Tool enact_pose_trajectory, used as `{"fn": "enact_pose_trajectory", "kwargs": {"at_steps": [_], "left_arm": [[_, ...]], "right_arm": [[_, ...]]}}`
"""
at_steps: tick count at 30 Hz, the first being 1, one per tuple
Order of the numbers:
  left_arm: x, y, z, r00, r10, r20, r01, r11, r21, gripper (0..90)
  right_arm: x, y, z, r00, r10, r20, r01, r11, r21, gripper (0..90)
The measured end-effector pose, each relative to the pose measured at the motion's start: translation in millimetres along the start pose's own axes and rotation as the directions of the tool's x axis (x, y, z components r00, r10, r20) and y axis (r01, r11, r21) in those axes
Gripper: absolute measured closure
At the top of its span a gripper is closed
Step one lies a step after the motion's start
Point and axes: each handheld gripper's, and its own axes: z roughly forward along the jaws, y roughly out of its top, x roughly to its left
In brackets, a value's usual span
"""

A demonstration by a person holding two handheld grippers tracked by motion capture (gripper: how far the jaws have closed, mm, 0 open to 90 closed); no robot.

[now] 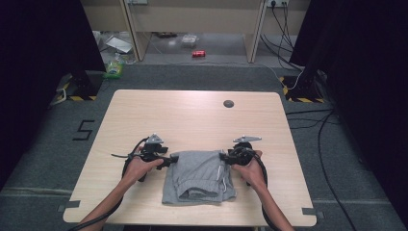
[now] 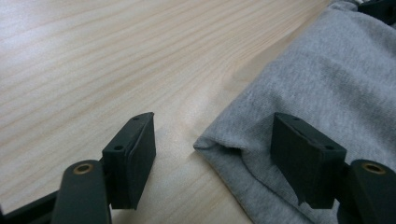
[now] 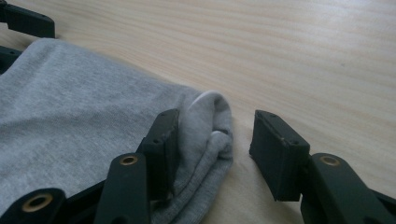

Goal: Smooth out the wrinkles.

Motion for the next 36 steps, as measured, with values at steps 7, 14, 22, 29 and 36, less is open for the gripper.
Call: {"fn": "enact_pose_trajectory", "kwargs": {"at_steps": [7, 14, 22, 29, 36], "left_arm": [[-5.1, -1.6, 1.4, 0.9988, 0.047, 0.011, -0.047, 0.9989, -0.009, 44.4], [-7.4, -3.5, 0.0, 0.9977, 0.068, 0.002, -0.068, 0.9977, -0.009, 74.2], [-2.3, 0.5, 2.7, 0.997, 0.073, -0.027, -0.074, 0.9971, -0.018, 81.6], [14.3, 15.0, 12.6, 0.9962, 0.06, -0.062, -0.061, 0.998, -0.012, 81.7], [33.5, 26.4, 20.0, 0.9962, 0.032, -0.081, -0.033, 0.9993, -0.016, 81.6]], "right_arm": [[1.7, -2.2, 1.6, 0.999, 0.025, -0.038, -0.025, 1.0, -0.001, 63.3], [6.1, -1.8, 0.6, 0.9998, 0.012, -0.018, -0.012, 1.0, -0.018, 71.0], [1.1, 6.0, 7.6, 0.9994, 0.026, -0.022, -0.027, 0.999, -0.046, 73.5], [-10.8, 25.2, 21.2, 0.9988, 0.048, -0.012, -0.049, 0.997, -0.056, 73.8], [-22.8, 44.1, 37.5, 0.9976, 0.069, -0.007, -0.069, 0.996, -0.064, 73.7]]}}
